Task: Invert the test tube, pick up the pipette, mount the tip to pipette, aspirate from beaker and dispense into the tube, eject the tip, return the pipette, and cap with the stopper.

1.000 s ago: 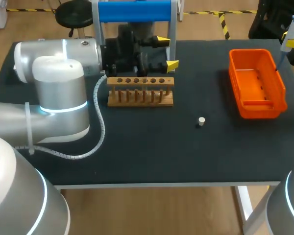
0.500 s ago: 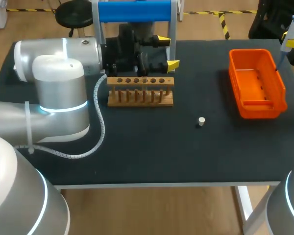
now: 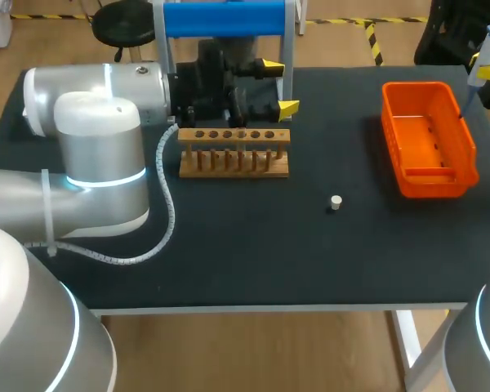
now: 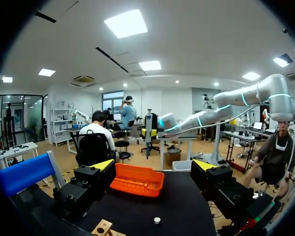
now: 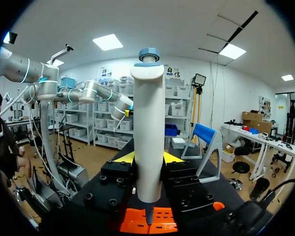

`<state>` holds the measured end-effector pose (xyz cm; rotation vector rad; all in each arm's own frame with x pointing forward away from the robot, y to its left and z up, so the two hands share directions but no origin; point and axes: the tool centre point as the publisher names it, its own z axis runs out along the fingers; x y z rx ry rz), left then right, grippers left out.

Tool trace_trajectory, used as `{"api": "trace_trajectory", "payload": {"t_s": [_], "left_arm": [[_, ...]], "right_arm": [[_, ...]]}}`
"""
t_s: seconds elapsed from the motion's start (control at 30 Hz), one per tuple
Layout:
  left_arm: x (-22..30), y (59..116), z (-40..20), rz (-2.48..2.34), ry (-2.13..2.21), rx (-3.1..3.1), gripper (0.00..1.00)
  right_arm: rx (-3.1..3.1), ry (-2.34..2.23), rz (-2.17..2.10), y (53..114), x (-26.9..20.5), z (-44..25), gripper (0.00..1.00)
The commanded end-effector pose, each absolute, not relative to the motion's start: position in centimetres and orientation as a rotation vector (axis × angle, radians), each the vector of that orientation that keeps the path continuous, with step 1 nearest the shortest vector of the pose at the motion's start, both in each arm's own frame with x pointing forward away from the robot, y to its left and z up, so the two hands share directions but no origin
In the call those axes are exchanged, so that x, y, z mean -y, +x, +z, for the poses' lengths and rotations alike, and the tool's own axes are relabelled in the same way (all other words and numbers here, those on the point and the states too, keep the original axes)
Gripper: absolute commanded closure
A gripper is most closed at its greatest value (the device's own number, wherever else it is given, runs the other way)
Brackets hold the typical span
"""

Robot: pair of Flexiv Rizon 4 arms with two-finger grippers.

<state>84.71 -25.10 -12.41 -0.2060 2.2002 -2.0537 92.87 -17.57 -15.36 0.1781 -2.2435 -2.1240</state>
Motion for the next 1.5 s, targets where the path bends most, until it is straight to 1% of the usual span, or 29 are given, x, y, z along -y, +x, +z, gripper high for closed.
{"api": "trace_trajectory", "payload": {"t_s": [0.03, 0.6, 1.17, 1.5], "left_arm": [[25.2, 84.7, -12.3, -2.052, -0.209, -2.201, 0.0], [25.2, 84.7, -12.3, -2.052, -0.209, -2.201, 0.0], [25.2, 84.7, -12.3, -2.052, -0.209, -2.201, 0.0], [25.2, 84.7, -12.3, -2.052, -0.209, -2.201, 0.0]], "right_arm": [[2.257, 0.193, -2.1, 92.2, 16.4, -15.4, 1.0], [2.26, 0.216, -2.056, 87.1, 7.4, -16.5, 1.0], [2.188, 0.272, -2.047, 85.9, -2.6, -16.8, 1.0], [2.152, 0.295, -2.037, 85.6, -6.8, -17.1, 1.0]]}}
